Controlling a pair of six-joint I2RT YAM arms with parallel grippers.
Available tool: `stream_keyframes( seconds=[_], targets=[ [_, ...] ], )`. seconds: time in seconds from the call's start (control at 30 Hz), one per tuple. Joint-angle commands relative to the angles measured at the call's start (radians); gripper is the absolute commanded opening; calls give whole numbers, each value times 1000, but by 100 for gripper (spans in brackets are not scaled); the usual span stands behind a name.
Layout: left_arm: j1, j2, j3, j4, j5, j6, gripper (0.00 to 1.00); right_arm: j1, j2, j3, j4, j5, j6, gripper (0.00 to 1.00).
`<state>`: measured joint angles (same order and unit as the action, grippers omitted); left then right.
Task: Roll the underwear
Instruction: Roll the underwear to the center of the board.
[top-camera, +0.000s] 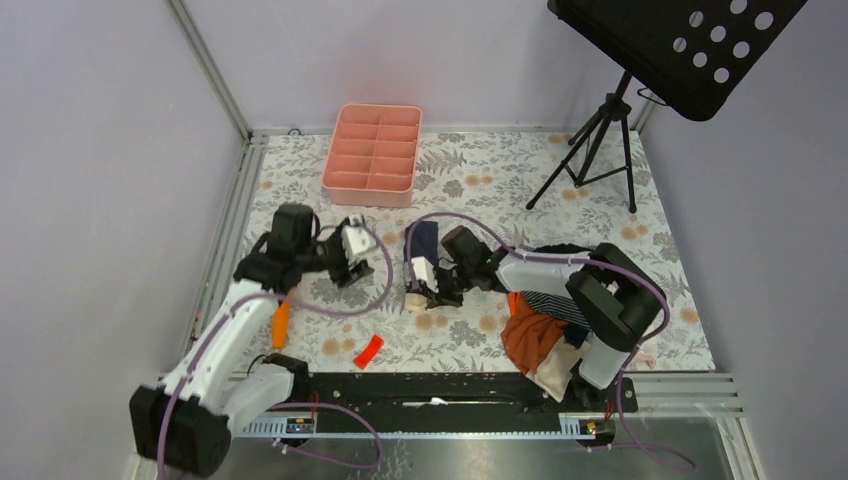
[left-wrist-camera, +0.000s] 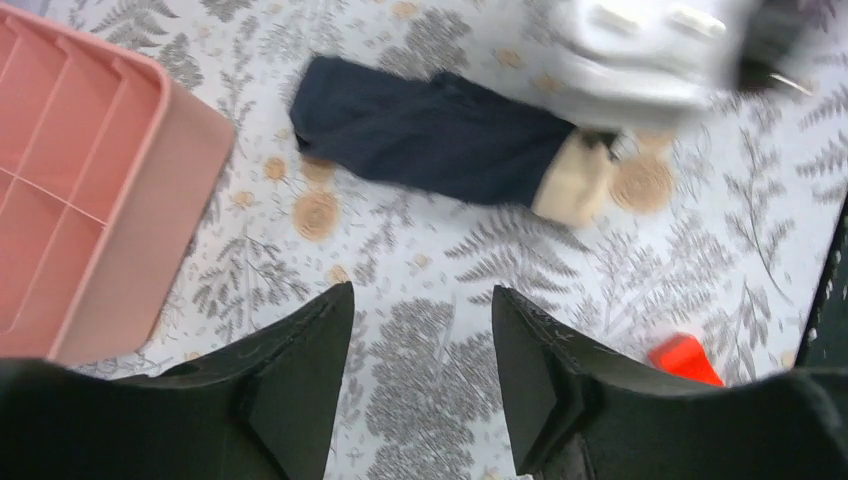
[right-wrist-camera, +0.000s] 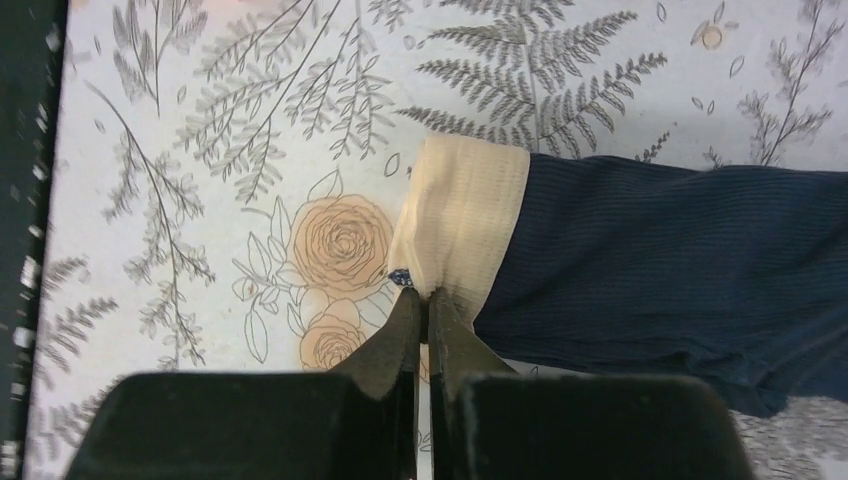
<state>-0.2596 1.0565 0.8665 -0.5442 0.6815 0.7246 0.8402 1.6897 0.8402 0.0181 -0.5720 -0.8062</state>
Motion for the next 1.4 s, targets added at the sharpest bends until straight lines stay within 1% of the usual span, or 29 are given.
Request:
stream_keyframes(
  seconds=[0.0, 0.07, 0.13, 0.17, 0.2, 0.27, 0.37, 0.43, 0.53, 0.63, 0.73, 0.87, 0.97, 1.0, 1.07, 1.13, 1.17, 1.23, 1.3, 1.37],
  targets=[
    [-46, -193, -185, 8, -57, 237, 60, -69, 108, 113, -211, -142, 273, 0],
    [-97, -242, -220, -29, -52, 295, 61, -103, 151, 155, -235, -184, 335, 0],
    [-175, -233, -228, -67, -50, 337, 60, -130, 196, 182, -242, -218, 394, 0],
    [-226, -212, -233, -54, -70, 341, 59, -143, 211, 190, -241, -231, 416, 0],
    [-289, -189, -240, -18, -101, 333, 58, -155, 224, 196, -240, -242, 433, 0],
    [-434, -118, -274, 110, -209, 310, 57, -167, 247, 207, -241, -258, 455, 0],
    [-558, 19, -292, 294, -302, 282, 55, -177, 269, 217, -253, -275, 464, 0],
    [-599, 125, -280, 386, -351, 257, 52, -178, 272, 217, -257, -277, 461, 0],
    [-614, 216, -283, 506, -418, 257, 48, -179, 271, 212, -254, -268, 451, 0],
    [-615, 238, -315, 566, -429, 313, 47, -178, 271, 206, -254, -268, 446, 0],
    [-614, 240, -334, 553, -416, 354, 47, -178, 274, 205, -255, -271, 450, 0],
    [-614, 249, -348, 496, -386, 386, 50, -178, 275, 207, -256, -270, 455, 0],
    [-614, 283, -347, 484, -373, 404, 50, -178, 275, 210, -257, -272, 463, 0],
    [-615, 298, -346, 493, -381, 403, 48, -178, 275, 211, -257, -274, 466, 0],
    [-615, 336, -339, 516, -409, 399, 43, -178, 274, 211, -256, -276, 471, 0],
    [-616, 382, -325, 537, -445, 395, 35, -178, 274, 208, -256, -278, 475, 0],
    [-614, 401, -314, 540, -461, 391, 28, -178, 275, 208, -257, -278, 477, 0],
    [-614, 421, -303, 533, -468, 397, 12, -178, 273, 210, -256, -278, 485, 0],
    [-614, 410, -293, 486, -449, 422, 0, -178, 252, 216, -256, -277, 509, 4],
    [-613, 395, -261, 402, -416, 420, 0, -180, 210, 235, -267, -275, 528, 8]
  ],
)
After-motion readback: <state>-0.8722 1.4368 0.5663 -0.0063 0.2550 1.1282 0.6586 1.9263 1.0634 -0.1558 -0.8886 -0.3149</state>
